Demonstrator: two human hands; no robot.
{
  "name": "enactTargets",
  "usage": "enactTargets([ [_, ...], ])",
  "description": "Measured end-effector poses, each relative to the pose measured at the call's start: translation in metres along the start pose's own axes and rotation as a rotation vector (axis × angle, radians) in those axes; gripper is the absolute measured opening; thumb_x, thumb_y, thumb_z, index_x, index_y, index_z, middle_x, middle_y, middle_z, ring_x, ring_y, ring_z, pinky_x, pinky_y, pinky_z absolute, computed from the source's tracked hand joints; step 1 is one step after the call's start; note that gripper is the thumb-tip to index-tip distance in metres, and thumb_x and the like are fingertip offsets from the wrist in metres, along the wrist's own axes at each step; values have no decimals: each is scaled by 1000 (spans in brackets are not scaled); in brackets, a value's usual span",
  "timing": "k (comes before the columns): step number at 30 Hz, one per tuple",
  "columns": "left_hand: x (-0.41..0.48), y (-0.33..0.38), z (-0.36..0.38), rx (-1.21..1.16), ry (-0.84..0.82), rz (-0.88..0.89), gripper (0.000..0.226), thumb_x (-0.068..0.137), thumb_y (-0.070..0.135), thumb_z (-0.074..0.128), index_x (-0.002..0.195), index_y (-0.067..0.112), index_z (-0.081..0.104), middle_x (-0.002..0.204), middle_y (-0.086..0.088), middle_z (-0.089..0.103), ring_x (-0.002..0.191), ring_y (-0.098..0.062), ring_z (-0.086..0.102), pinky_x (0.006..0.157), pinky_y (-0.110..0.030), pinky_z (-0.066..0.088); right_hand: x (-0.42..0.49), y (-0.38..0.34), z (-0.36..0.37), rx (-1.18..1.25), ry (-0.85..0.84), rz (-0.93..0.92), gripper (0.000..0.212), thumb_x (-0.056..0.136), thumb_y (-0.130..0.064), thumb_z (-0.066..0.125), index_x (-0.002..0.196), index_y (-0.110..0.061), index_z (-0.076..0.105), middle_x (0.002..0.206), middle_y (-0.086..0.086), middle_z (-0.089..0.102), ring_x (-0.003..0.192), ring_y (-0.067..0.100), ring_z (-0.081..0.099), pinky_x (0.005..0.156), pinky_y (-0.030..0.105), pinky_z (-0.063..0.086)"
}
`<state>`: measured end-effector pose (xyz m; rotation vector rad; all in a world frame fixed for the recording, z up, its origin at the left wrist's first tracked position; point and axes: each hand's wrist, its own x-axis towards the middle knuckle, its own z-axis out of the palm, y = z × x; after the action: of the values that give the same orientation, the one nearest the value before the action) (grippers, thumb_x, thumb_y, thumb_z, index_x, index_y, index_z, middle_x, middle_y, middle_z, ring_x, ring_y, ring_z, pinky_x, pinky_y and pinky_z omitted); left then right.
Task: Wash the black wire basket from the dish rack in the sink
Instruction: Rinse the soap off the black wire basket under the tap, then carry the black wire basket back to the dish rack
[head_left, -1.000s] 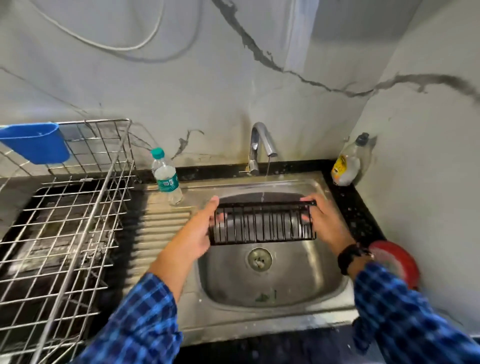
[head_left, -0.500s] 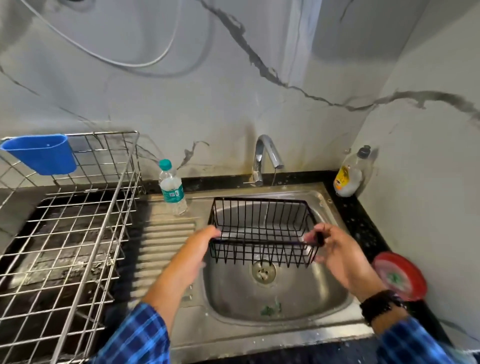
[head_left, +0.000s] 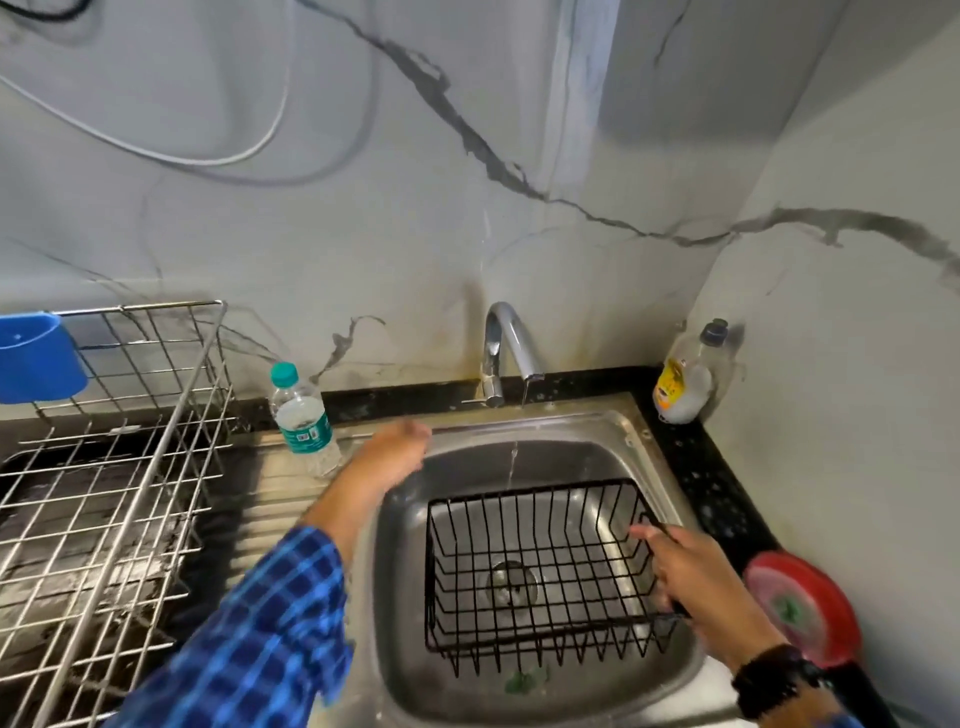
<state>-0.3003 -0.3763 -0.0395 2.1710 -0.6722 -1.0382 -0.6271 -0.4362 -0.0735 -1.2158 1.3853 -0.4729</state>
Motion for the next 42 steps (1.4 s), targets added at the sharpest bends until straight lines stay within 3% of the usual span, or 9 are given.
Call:
enactTargets([
  [2, 38, 23, 18, -115, 1, -50, 17, 103, 11, 45, 114, 16, 57, 114, -13, 64, 89, -25, 63, 77, -38, 52, 5, 3, 0, -34, -12, 21, 19, 103, -22, 52, 105, -12, 68, 61, -1, 41, 49, 11, 39, 41, 25, 38],
  [5, 78, 42, 42, -203, -51, -90, 35, 98, -4, 45, 132, -3, 54, 124, -25, 62, 106, -34, 65, 90, -46, 54, 15, 14, 0, -48, -3, 23, 21, 102, -22, 53, 103, -8, 70, 57, -3, 38, 46, 10, 38, 40, 25, 36],
  [13, 99, 63, 49, -604, -60, -222, 20, 100, -12, 38, 89, 2, 48, 93, -17, 56, 109, -29, 58, 108, -39, 47, 42, 38, -3, -25, 3, 78, 20, 101, -25, 56, 102, -20, 75, 60, -3, 43, 49, 13, 41, 45, 26, 37],
  [17, 91, 66, 54, -639, -72, -157, 24, 103, -7, 31, 99, 1, 54, 102, -20, 59, 91, -22, 61, 77, -28, 56, 46, 39, -1, -11, -37, 84, 21, 103, -23, 53, 104, -18, 74, 57, -3, 39, 47, 13, 40, 43, 25, 37],
  [20, 85, 66, 62, -515, -199, 12, 38, 104, -6, 35, 139, -6, 47, 137, -19, 57, 127, -26, 58, 104, -32, 47, 43, 36, 1, -25, -51, 92, 21, 103, -21, 53, 104, -19, 74, 58, -3, 38, 47, 12, 39, 42, 23, 37],
  [27, 77, 58, 52, 160, -300, 268, 65, 100, 4, 48, 158, 23, 29, 161, 3, 37, 148, -18, 34, 123, -38, 18, 32, 31, 0, -30, -50, 64, 21, 103, -20, 52, 105, -18, 73, 56, -4, 38, 46, 12, 38, 41, 24, 37],
  [33, 46, 30, 36, 209, -175, 252, 69, 96, 8, 45, 159, 29, 25, 164, 4, 31, 150, -21, 30, 123, -38, 23, 8, 16, 4, -20, -37, 1, 21, 104, -22, 50, 107, -20, 71, 65, 1, 40, 51, 14, 39, 43, 27, 39],
  [37, -7, 3, 16, 153, 30, 114, 61, 103, 39, 46, 158, 18, 29, 161, -9, 36, 145, -30, 37, 117, -42, 32, -12, 6, 1, 23, 17, -88, 21, 105, -20, 50, 105, -17, 71, 62, 0, 37, 51, 15, 36, 43, 29, 37],
  [42, -113, -31, 2, -155, -125, 61, 52, 90, 74, 47, 131, 42, 49, 133, 6, 57, 118, -21, 59, 94, -45, 53, -44, 1, -3, 209, 96, -332, 24, 106, -18, 46, 109, -14, 70, 64, -2, 36, 49, 9, 33, 47, 29, 37],
])
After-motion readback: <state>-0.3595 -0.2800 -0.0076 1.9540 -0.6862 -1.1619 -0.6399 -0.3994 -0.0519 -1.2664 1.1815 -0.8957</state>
